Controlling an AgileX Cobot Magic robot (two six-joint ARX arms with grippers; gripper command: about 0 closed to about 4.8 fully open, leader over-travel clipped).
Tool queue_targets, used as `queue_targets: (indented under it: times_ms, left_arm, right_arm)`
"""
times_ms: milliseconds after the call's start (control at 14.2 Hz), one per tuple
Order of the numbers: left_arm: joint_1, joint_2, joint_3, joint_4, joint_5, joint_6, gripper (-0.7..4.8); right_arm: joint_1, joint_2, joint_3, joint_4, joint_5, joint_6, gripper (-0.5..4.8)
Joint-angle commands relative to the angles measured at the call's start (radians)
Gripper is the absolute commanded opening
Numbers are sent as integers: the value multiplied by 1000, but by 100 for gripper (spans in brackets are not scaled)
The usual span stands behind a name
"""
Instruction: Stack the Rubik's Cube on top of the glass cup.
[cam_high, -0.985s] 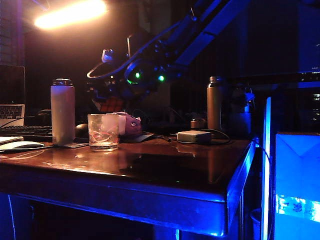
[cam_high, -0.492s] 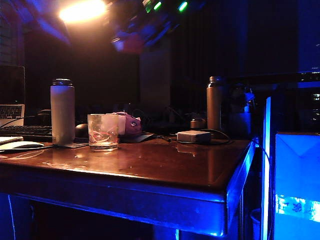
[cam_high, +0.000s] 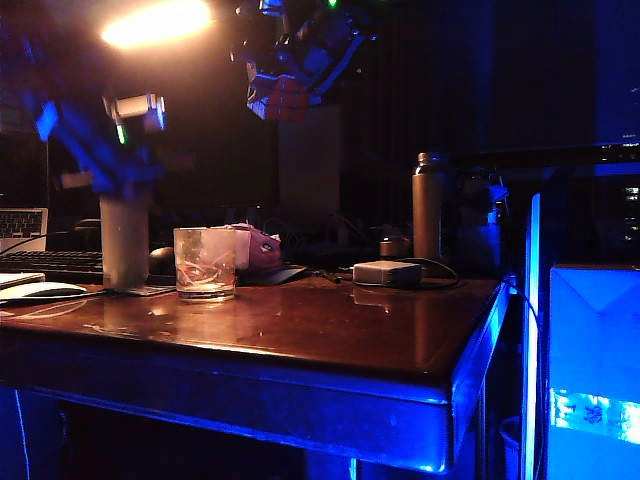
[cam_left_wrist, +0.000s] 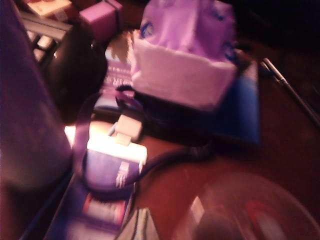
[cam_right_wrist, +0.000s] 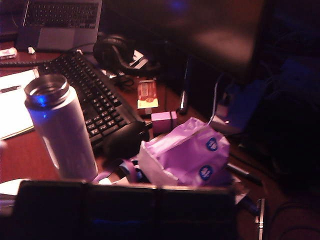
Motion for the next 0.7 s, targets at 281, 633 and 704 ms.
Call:
queue_targets:
  times_ms: [281, 633, 704]
  left_arm:
    - [-2, 179, 177, 151, -67, -92, -3]
    - [-14, 284, 326, 47, 66, -139, -3]
    - [-18, 286, 326, 27, 76, -138, -3]
  right_arm:
    - [-5, -78, 8, 19, 2, -19, 192]
    - [-5, -89, 8, 19, 2, -22, 192]
    - [-5, -90, 8, 19, 2, -22, 192]
